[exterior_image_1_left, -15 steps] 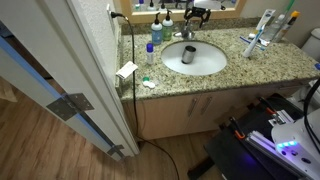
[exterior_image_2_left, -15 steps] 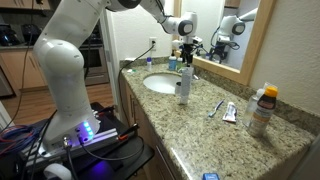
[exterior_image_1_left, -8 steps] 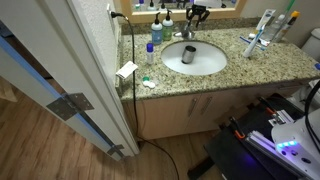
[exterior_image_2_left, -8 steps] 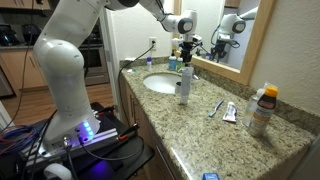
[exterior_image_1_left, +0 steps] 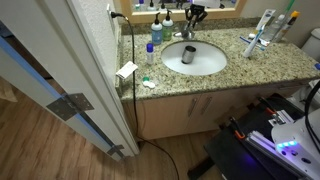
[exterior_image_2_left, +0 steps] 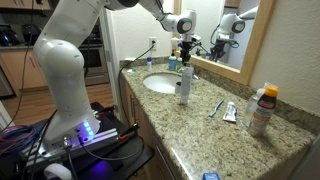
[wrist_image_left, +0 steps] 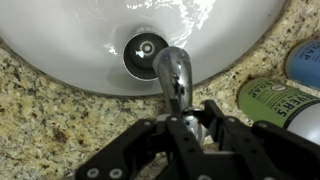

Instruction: Put the metal cup in the sink and then open the tap to fill it

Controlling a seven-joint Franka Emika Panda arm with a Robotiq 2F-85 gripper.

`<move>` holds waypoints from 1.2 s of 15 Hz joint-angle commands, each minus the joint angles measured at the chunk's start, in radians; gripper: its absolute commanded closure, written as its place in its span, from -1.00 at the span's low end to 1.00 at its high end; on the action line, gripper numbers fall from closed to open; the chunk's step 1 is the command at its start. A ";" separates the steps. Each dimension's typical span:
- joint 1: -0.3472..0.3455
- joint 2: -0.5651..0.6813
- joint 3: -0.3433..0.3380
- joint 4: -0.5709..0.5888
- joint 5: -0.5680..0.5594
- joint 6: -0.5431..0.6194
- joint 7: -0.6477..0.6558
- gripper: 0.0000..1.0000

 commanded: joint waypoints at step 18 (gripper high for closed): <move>0.025 -0.111 0.028 -0.078 0.159 0.313 0.099 0.85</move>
